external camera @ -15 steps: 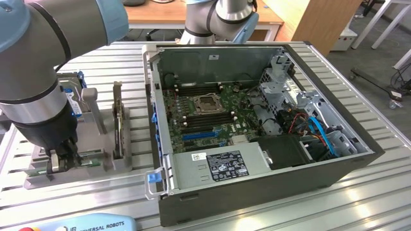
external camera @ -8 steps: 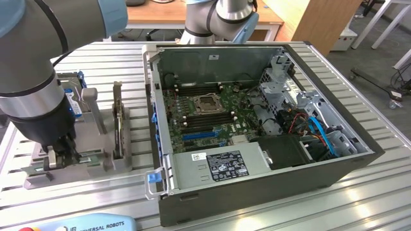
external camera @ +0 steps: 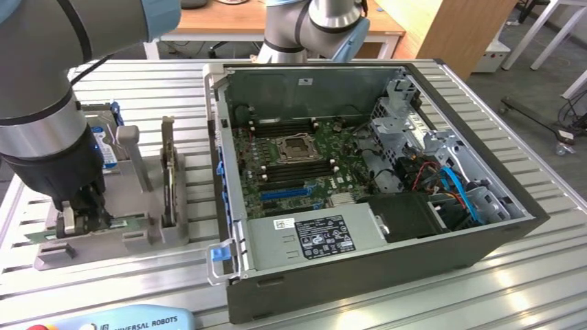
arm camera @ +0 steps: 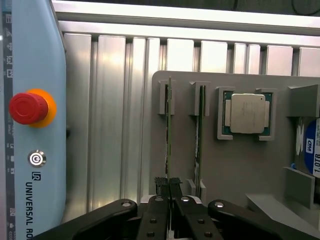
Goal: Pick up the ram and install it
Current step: 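Pick up the ram and move it above insertion slot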
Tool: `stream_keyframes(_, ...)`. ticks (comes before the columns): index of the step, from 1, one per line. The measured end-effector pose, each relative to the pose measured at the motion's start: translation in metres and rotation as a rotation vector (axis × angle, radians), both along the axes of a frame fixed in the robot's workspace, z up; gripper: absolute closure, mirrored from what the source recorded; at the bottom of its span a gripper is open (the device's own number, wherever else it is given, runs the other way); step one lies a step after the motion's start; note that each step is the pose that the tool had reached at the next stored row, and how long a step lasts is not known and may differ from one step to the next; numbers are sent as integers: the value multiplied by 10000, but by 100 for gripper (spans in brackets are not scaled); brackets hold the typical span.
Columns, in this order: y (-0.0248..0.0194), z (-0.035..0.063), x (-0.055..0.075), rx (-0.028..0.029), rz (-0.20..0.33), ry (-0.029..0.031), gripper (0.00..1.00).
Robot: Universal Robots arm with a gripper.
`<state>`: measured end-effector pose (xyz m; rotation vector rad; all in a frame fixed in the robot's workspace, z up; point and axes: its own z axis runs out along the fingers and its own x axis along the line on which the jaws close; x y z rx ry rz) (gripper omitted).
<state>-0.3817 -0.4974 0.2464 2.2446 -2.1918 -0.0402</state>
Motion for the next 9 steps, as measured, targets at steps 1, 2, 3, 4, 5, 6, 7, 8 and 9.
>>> stream_keyframes(1, 0, 22, 0, 0, -8, 0, 88)
stream_keyframes(2, 0, 43, 0, 0, -15, 0, 88)
stream_keyframes(3, 0, 64, 0, 0, -22, 0, 88)
stream_keyframes(4, 0, 86, 0, 0, -30, 0, 88)
stream_keyframes(5, 0, 107, 0, 0, -37, 0, 88)
stream_keyframes(6, 0, 129, 0, -1, -44, 0, 88)
stream_keyframes(7, 0, 152, 0, 0, -51, 0, 88)
stream_keyframes(8, 0, 178, 0, 0, -59, 0, 88)
stream_keyframes(9, 0, 203, 0, 0, -67, 0, 88)
